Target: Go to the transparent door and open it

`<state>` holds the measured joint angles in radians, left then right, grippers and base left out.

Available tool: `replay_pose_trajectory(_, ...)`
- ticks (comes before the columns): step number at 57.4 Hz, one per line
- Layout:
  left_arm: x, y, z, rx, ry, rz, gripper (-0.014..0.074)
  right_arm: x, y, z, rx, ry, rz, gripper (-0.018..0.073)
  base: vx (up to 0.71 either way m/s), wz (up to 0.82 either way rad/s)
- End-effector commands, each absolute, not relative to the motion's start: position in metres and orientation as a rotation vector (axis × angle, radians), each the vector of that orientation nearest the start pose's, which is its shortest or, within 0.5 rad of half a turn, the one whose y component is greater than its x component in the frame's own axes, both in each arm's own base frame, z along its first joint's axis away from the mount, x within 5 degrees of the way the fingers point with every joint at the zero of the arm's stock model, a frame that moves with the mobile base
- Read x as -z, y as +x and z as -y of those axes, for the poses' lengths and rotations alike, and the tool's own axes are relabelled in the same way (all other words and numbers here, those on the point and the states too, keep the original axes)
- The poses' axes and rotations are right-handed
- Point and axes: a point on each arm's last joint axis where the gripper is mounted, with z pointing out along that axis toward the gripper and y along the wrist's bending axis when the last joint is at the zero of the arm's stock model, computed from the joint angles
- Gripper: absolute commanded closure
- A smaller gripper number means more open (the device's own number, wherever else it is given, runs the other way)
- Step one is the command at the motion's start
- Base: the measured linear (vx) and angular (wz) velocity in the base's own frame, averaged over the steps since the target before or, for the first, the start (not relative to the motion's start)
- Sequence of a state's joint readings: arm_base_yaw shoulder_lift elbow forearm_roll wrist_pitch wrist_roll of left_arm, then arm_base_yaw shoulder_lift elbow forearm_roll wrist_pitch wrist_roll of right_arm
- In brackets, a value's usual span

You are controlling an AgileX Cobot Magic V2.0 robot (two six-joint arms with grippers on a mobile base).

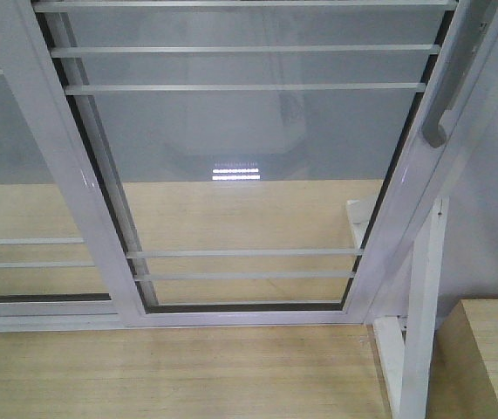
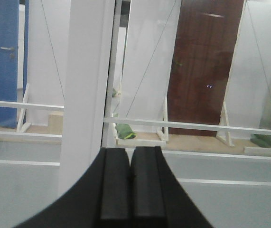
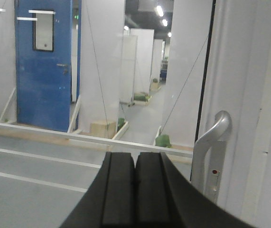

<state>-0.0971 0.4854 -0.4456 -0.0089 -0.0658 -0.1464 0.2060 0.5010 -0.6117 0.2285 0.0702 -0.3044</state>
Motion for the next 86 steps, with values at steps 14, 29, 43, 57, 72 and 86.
replay_pose_trajectory(14, -0.395, 0.195, 0.019, 0.223, -0.051, -1.412, 0.0596, -0.433, 0.184, -0.039, -0.107, -0.224, -1.472, 0.0557, 0.0, 0.0)
replay_pose_trajectory(29, -0.392, 0.209, 0.021, 0.22, -0.051, -1.432, 0.0583, -0.428, 0.197, -0.041, -0.109, -0.215, -1.489, 0.0557, 0.0, 0.0)
replay_pose_trajectory(43, -0.39, 0.209, 0.021, 0.2, -0.034, -1.441, 0.0538, -0.427, 0.197, -0.042, -0.11, -0.219, -1.5, 0.0545, 0.0, 0.0)
replay_pose_trajectory(57, -0.39, 0.209, 0.021, 0.195, -0.03, -1.441, 0.0362, -0.423, 0.197, -0.042, -0.115, -0.233, -1.539, 0.0416, 0.0, 0.0)
replay_pose_trajectory(72, -0.39, 0.209, 0.021, 0.196, -0.031, -1.448, 0.008, -0.419, 0.197, -0.043, -0.114, -0.257, -1.585, 0.0034, 0.0, 0.0)
replay_pose_trajectory(86, -0.389, 0.209, 0.021, 0.198, -0.033, -1.452, 0.0006, -0.419, 0.202, -0.044, -0.134, -0.222, -1.563, -0.0171, 0.0, 0.0)
